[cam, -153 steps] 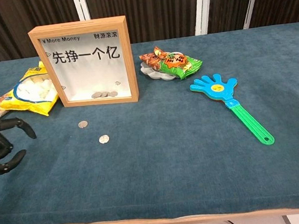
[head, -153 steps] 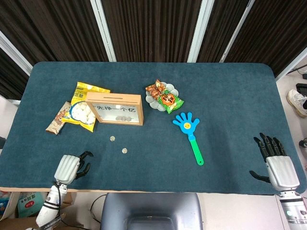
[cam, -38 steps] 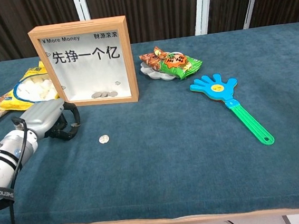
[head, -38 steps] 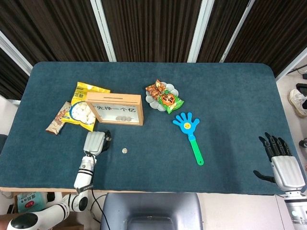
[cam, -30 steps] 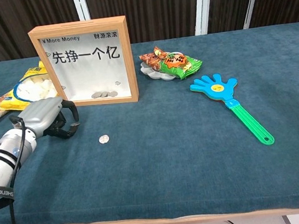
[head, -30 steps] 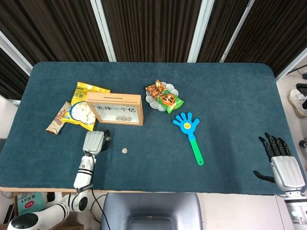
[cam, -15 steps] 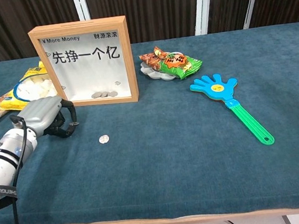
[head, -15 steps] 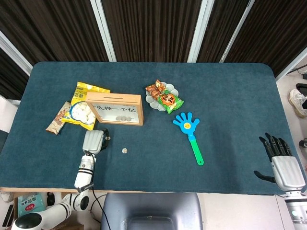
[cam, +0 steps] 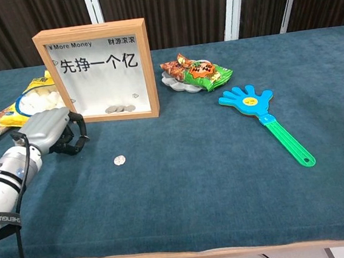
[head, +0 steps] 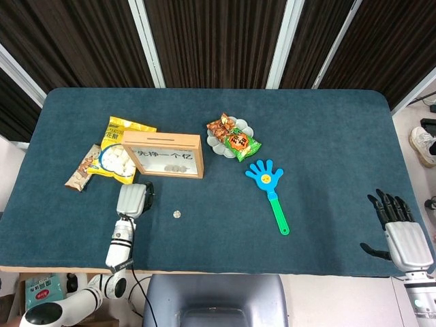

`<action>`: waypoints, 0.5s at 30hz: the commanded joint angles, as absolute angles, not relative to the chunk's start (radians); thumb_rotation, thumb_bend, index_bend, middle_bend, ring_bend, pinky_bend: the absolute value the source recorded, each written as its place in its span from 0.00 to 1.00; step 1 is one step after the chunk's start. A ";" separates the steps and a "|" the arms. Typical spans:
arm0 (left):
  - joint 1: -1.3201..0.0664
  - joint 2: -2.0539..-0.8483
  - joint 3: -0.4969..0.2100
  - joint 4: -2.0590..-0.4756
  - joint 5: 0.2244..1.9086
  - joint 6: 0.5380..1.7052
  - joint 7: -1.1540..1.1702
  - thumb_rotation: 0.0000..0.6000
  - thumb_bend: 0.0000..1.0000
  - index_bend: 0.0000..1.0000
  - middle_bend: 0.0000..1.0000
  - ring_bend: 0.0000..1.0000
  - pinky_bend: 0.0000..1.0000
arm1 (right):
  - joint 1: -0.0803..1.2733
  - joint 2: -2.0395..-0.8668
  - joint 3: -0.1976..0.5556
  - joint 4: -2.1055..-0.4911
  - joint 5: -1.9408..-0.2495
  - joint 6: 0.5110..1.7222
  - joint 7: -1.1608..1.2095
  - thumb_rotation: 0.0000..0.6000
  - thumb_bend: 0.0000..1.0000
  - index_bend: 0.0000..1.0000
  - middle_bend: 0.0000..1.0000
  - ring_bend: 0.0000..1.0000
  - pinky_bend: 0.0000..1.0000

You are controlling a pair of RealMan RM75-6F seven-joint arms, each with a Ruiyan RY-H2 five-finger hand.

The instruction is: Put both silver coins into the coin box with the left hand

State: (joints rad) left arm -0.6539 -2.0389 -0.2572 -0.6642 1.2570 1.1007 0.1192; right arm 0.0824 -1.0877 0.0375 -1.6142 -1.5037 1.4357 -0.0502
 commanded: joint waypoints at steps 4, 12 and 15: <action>-0.650 -2.029 -0.254 -0.677 1.272 1.131 0.111 1.00 0.46 0.64 1.00 1.00 1.00 | 0.084 -1.088 0.037 -1.614 -1.504 1.432 -0.051 1.00 0.15 0.00 0.00 0.00 0.00; -0.603 -1.845 -0.258 -0.994 1.332 1.293 0.191 1.00 0.46 0.63 1.00 1.00 1.00 | 0.085 -1.086 0.037 -1.616 -1.505 1.431 -0.045 1.00 0.15 0.00 0.00 0.00 0.00; -0.598 -1.745 -0.285 -1.171 1.318 1.299 0.267 1.00 0.46 0.63 1.00 1.00 1.00 | 0.085 -1.085 0.035 -1.618 -1.510 1.432 -0.044 1.00 0.15 0.00 0.00 0.00 0.00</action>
